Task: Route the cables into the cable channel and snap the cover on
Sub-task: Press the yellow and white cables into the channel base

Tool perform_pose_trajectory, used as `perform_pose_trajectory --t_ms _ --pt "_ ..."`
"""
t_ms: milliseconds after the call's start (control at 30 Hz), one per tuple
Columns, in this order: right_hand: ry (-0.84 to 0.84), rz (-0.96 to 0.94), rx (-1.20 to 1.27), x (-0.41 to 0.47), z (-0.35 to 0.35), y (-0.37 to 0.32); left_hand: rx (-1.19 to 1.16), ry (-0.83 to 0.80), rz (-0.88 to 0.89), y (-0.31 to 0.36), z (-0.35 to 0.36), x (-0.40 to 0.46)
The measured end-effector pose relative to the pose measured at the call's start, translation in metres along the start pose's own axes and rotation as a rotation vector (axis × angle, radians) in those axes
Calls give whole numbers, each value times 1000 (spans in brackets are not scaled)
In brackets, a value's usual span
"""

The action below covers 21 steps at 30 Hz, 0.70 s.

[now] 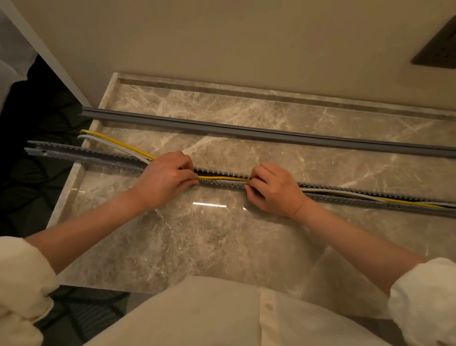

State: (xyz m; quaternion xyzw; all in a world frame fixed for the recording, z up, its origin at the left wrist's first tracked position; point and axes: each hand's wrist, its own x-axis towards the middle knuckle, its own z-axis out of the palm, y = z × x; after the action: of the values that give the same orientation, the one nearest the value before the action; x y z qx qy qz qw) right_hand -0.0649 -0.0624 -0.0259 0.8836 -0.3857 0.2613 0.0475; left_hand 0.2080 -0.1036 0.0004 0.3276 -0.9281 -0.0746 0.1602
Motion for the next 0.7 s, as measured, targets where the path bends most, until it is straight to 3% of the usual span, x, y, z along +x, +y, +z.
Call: perform_pose_trajectory --t_ms 300,400,500,600,700 --pt "-207 40 86 45 11 -16 -54 -39 -56 -4 -18 -2" --pt "-249 57 86 55 14 -22 -90 -43 -173 -26 -37 -8" --pt "-279 45 71 68 18 -26 -103 -169 -335 -62 -56 -10" --pt "-306 21 71 84 25 -31 -167 -401 -462 -94 -71 -10" --pt "-326 13 100 100 32 -39 -99 -562 -487 -112 -81 -8"
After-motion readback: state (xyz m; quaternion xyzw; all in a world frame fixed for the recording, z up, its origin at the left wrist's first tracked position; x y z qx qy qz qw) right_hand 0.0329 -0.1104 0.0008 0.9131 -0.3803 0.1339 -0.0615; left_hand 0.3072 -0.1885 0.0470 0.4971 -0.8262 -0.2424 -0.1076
